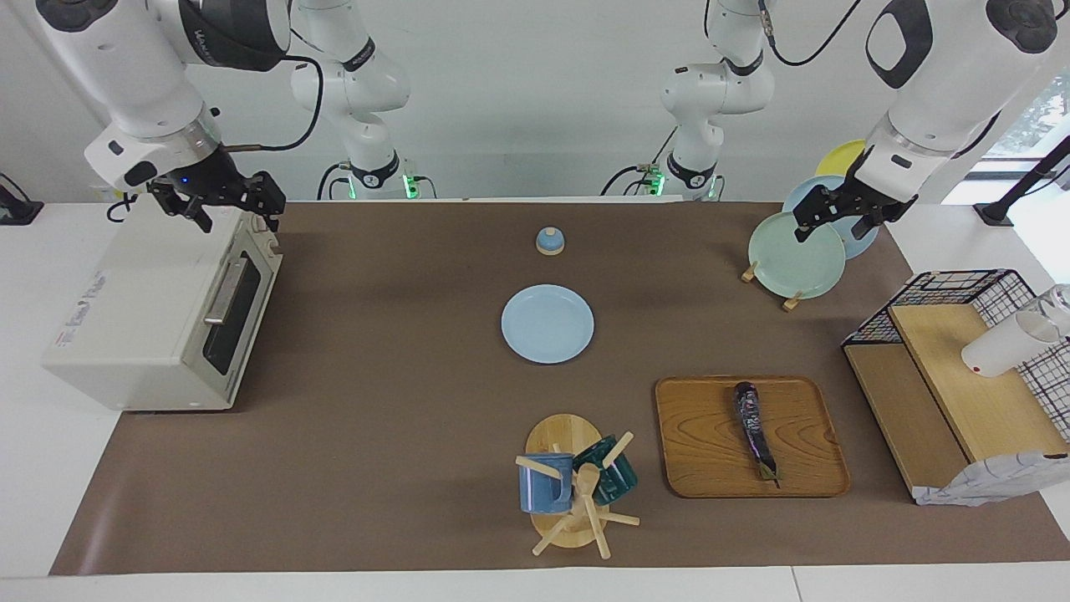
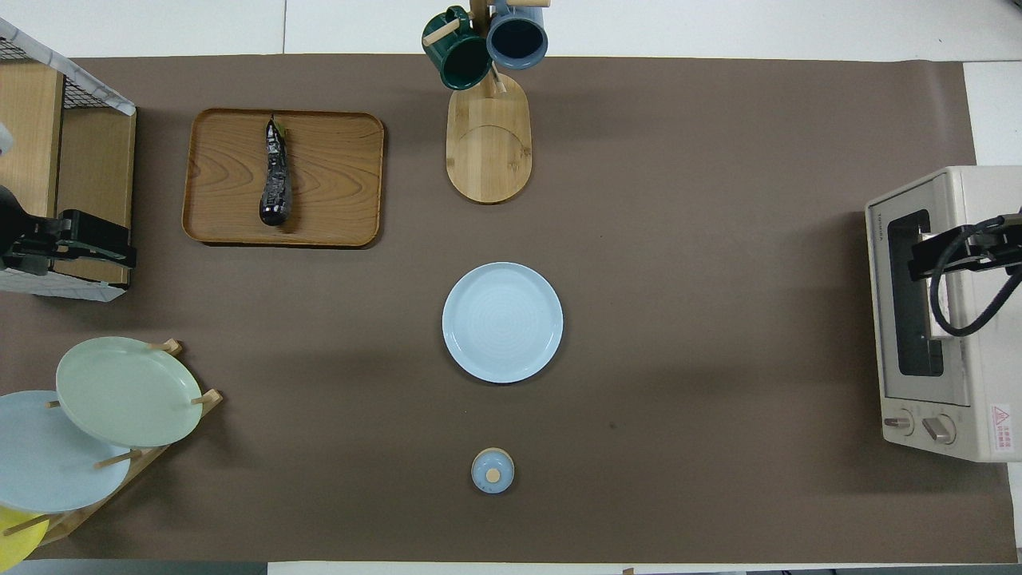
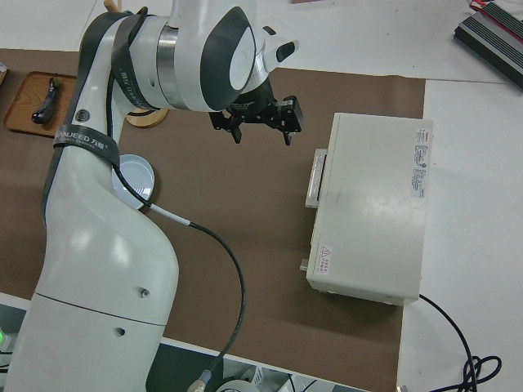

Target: Put eggplant into oven

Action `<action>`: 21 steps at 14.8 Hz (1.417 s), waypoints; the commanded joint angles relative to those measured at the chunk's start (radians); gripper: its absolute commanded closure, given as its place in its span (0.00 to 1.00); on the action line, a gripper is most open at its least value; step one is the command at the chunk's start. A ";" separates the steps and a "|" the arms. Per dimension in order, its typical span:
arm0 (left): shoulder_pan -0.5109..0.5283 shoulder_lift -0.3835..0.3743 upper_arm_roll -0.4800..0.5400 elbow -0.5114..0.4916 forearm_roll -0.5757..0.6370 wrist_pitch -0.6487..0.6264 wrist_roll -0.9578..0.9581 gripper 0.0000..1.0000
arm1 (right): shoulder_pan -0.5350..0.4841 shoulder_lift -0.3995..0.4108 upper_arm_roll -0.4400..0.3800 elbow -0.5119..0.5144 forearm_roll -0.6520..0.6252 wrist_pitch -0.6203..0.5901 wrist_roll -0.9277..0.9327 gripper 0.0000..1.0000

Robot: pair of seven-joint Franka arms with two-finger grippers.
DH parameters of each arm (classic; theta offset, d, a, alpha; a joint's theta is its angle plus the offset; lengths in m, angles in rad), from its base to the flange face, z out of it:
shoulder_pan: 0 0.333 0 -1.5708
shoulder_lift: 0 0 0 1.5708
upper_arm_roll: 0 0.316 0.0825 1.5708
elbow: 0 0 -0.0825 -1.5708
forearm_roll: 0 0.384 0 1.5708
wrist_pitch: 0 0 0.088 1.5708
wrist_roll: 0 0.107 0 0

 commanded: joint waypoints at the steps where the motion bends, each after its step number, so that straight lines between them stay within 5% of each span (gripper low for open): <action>1: 0.006 -0.005 -0.001 -0.001 -0.003 0.000 0.007 0.00 | -0.010 -0.011 0.009 -0.006 0.027 0.008 0.013 0.00; 11: 0.006 -0.005 -0.001 -0.001 -0.003 0.000 0.007 0.00 | 0.001 -0.025 0.019 -0.032 0.027 0.021 -0.005 0.00; 14: 0.006 -0.005 -0.001 -0.001 -0.003 0.000 0.007 0.00 | -0.011 -0.049 0.014 -0.102 0.028 0.100 -0.024 1.00; 17: 0.006 -0.005 -0.001 -0.001 -0.003 0.000 0.008 0.00 | -0.004 -0.080 0.012 -0.170 0.031 0.126 -0.057 1.00; 21: 0.006 -0.005 -0.001 -0.001 -0.003 0.000 0.007 0.00 | -0.019 -0.076 0.009 -0.280 0.027 0.326 -0.042 1.00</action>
